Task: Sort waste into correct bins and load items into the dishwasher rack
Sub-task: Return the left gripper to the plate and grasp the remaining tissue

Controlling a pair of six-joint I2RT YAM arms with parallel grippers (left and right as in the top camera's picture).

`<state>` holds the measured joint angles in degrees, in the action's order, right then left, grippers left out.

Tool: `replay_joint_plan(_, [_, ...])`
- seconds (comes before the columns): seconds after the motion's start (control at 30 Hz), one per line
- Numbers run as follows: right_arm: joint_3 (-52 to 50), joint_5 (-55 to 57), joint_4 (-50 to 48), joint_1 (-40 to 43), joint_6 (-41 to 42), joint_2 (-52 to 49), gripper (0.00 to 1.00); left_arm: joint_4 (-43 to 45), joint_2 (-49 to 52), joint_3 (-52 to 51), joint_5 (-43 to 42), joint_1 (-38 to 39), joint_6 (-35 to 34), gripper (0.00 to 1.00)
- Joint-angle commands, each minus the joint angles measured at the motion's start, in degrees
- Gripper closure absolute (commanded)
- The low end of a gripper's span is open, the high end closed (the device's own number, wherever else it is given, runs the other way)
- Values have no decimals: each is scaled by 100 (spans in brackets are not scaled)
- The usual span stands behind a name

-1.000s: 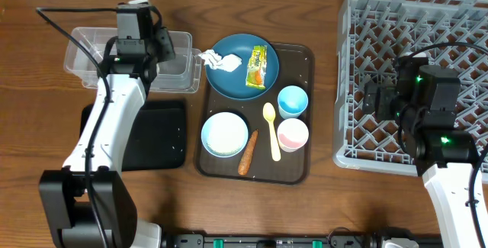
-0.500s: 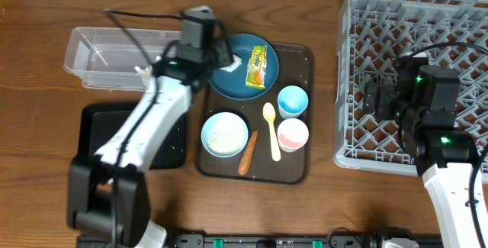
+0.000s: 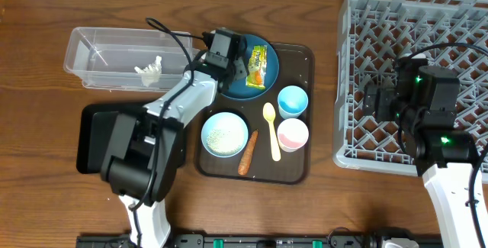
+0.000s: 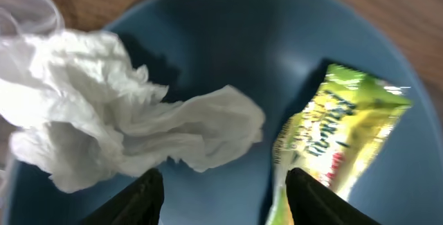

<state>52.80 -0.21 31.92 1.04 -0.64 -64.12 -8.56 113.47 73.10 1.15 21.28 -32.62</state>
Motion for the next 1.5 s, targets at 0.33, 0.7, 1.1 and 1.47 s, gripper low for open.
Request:
replay_joint_plan(0.33, [118, 37, 11, 39, 37, 13, 1, 59, 227, -66, 750, -9, -201, 41])
replay_joint_plan(0.7, [118, 37, 44, 39, 37, 13, 1, 72, 229, -66, 752, -9, -197, 86])
replay_joint_plan(1.1, [118, 39, 70, 39, 37, 13, 1, -42, 109, -46, 627, 17, 92, 94])
replay_joint_plan(1.47, [118, 39, 66, 39, 37, 13, 1, -275, -793, -7, 752, 151, 1036, 94])
